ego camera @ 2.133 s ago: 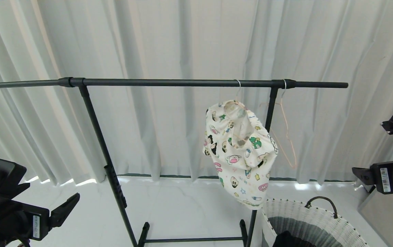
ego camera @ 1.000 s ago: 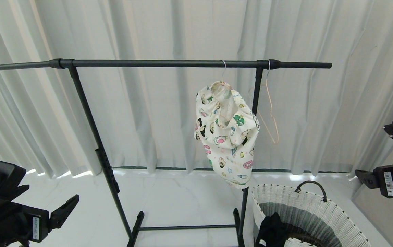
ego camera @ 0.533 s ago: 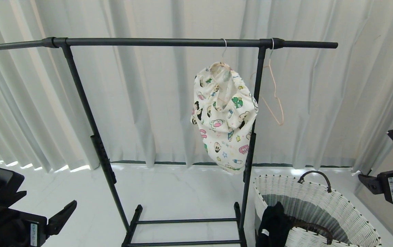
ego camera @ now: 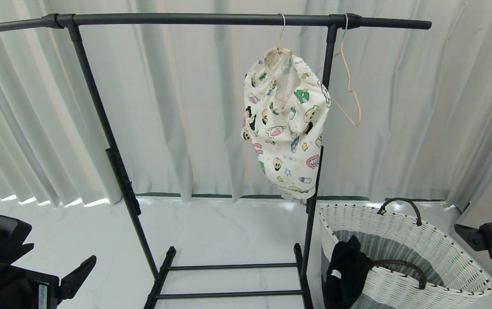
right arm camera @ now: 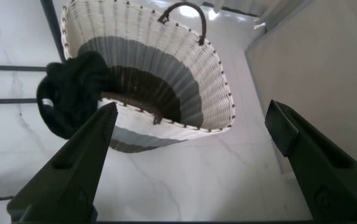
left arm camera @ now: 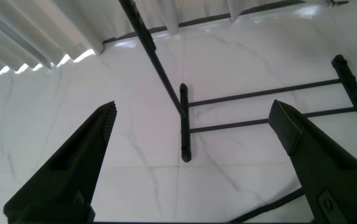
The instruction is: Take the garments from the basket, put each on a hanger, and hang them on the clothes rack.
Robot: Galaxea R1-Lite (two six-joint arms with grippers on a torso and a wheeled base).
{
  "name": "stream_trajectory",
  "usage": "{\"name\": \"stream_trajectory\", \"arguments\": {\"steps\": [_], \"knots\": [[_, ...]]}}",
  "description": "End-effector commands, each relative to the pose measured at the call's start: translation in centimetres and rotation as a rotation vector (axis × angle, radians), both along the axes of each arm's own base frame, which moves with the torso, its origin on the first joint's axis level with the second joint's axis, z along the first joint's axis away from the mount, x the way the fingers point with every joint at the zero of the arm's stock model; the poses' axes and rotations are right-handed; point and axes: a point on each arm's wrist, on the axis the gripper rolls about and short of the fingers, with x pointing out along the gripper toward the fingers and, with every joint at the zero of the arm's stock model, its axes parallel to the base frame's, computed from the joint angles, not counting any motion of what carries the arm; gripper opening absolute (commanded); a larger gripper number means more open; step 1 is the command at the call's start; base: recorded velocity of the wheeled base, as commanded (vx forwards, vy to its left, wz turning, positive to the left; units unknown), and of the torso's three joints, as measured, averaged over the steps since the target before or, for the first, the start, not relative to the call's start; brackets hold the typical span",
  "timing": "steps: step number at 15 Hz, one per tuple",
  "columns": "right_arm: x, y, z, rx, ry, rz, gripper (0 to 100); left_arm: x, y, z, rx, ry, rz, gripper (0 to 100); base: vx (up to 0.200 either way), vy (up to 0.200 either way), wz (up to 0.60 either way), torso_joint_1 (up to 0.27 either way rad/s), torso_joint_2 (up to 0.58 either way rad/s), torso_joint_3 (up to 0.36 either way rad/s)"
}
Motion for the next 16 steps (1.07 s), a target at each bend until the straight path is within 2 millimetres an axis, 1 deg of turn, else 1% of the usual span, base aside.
{"name": "stream_trajectory", "arguments": {"steps": [1,4,7,9,11,14,16], "knots": [[0.1,0.0,-0.1,-0.003,0.006,0.001,100,0.0,0.0,0.0,0.0,0.001,0.0,100,0.0,0.0,0.0,-0.134,0.45,0.31],[0.2,0.1,-0.8,-0.017,0.032,0.001,100,0.0,0.0,0.0,0.001,-0.001,0.0,100,0.0,0.0,0.0,-0.102,0.38,0.269],[-0.3,-0.2,-1.7,-0.058,0.036,0.026,100,0.1,0.0,0.2,0.007,-0.007,-0.006,100,0.0,0.0,0.0,-0.02,0.09,0.062],[-0.2,-0.1,-2.0,-0.071,0.003,0.043,100,-0.1,0.0,0.2,0.016,-0.015,-0.011,100,0.0,0.0,0.0,0.0,0.0,0.0],[-0.2,-0.1,-2.4,-0.101,0.007,0.065,100,-0.3,-0.2,0.2,0.015,-0.019,-0.028,100,0.2,0.0,0.0,0.002,0.0,0.005],[0.0,0.0,-4.2,-0.122,0.056,0.077,100,-0.5,-0.5,0.1,0.014,-0.02,-0.055,100,0.2,0.0,0.0,-0.004,0.0,0.009],[0.6,0.5,-5.1,-0.089,0.065,0.142,100,-0.4,-0.6,0.2,0.015,-0.023,-0.065,100,0.2,0.0,0.0,0.002,0.0,0.002]]}}
